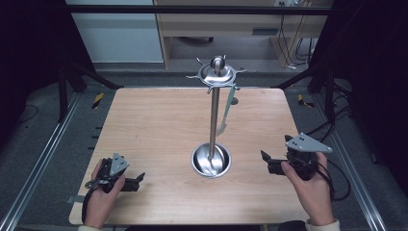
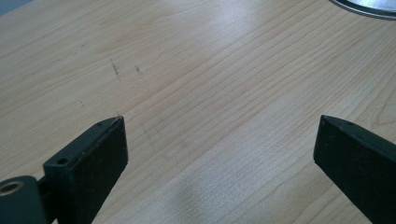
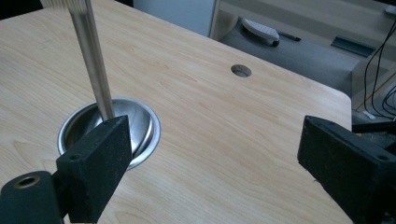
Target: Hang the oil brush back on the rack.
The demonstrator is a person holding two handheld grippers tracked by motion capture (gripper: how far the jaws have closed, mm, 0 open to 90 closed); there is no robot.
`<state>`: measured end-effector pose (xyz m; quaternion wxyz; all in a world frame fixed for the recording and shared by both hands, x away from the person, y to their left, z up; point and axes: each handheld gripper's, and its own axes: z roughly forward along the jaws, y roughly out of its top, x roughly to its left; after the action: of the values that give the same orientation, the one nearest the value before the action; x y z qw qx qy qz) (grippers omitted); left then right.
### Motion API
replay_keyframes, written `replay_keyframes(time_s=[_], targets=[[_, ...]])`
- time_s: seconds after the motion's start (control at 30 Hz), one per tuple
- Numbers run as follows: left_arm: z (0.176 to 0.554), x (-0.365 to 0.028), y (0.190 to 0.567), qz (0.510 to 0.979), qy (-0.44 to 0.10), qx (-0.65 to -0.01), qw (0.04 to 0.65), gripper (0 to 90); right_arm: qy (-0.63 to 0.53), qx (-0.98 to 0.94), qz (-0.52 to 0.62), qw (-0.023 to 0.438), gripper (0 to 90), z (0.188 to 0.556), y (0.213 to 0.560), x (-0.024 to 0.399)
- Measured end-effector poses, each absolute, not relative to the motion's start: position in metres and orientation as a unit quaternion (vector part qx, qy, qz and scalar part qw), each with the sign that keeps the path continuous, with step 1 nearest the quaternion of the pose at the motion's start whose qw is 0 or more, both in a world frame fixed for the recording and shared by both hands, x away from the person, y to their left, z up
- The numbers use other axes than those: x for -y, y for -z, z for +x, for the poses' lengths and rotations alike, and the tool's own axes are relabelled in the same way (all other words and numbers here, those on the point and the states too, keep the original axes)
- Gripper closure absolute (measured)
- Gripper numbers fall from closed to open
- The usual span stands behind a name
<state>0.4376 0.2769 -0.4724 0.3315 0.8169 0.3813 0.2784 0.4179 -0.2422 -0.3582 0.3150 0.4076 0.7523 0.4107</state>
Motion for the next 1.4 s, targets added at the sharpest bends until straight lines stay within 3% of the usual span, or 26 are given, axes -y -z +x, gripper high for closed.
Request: replay_keyframes(time_s=[0.77, 1.4], targets=[[0.438, -0.276, 0.473, 0.819, -0.278, -0.379, 0.329, 2.6, -0.381, -0.772, 0.433, 0.266, 10.8, 0.428, 0.415, 0.239], [0.438, -0.276, 0.473, 0.819, -0.277, -0.379, 0.330, 2.6, -0.351, -0.797, 0.445, 0.211, 11.0, 0.460, 0.447, 0.229]])
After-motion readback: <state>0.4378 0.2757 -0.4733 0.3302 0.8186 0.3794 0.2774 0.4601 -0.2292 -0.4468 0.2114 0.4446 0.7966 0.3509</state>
